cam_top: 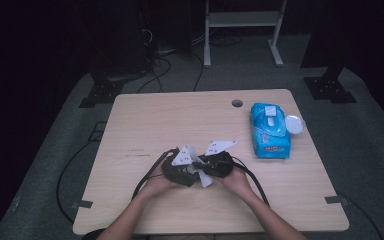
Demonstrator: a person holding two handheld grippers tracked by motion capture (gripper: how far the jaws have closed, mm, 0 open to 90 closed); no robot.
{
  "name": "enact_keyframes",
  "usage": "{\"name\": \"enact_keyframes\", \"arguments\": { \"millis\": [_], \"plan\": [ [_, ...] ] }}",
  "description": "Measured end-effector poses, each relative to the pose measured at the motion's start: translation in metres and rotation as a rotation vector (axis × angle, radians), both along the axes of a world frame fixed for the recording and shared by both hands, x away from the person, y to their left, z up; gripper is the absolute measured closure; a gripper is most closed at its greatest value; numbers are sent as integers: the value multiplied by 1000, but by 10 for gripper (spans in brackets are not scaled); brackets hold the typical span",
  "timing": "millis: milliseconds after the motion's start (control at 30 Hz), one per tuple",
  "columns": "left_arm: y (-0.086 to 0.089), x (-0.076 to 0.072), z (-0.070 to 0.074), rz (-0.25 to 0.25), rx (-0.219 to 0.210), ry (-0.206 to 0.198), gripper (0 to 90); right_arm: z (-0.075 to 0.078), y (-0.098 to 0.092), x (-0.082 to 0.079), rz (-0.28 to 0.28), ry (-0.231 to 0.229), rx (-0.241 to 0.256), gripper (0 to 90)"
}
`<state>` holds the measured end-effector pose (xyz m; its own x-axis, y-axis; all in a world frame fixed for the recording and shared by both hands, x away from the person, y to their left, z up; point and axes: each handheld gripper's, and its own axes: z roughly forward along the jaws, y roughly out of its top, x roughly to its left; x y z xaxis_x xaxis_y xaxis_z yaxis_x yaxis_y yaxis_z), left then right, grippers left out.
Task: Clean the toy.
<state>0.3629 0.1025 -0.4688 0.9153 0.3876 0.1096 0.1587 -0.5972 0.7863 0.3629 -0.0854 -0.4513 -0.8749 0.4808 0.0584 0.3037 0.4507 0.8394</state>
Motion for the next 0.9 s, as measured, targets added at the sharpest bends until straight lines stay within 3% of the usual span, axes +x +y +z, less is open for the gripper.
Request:
{"name": "enact_keyframes", "arguments": {
  "millis": [33,67,200,333,400,500,600,700,833,900],
  "plan": [
    [0,1,-1,0,-7,6,257,0,-1,2,-13,-7,-7,810],
    [1,1,-1,0,-3,4,258,0,-6,7,-58,-47,-53,810],
    [0,1,-1,-3,-5,1,257,2,-15,11,-98,-43,-85,812],
    [1,1,-2,-5,-7,7,257,1,-11,11,-66,-20,-34,812],
    [2,2,-2,-13,1,3,257,0,-7,10,-58,-44,-60,812],
    [3,2,-3,-8,1,4,255,-1,-15,11,-80,-18,-57,812],
    [3,3,-5,-3,30,11,232,-3,-24,11,-105,-9,-47,811],
    [6,5,-6,-4,35,44,238,-3,-26,10,-108,-1,-43,812],
    [4,3,-7,-8,37,33,242,0,-15,7,-73,15,-19,813],
    [4,3,-5,-11,26,24,242,1,2,6,-40,5,-11,813]
  ]
}}
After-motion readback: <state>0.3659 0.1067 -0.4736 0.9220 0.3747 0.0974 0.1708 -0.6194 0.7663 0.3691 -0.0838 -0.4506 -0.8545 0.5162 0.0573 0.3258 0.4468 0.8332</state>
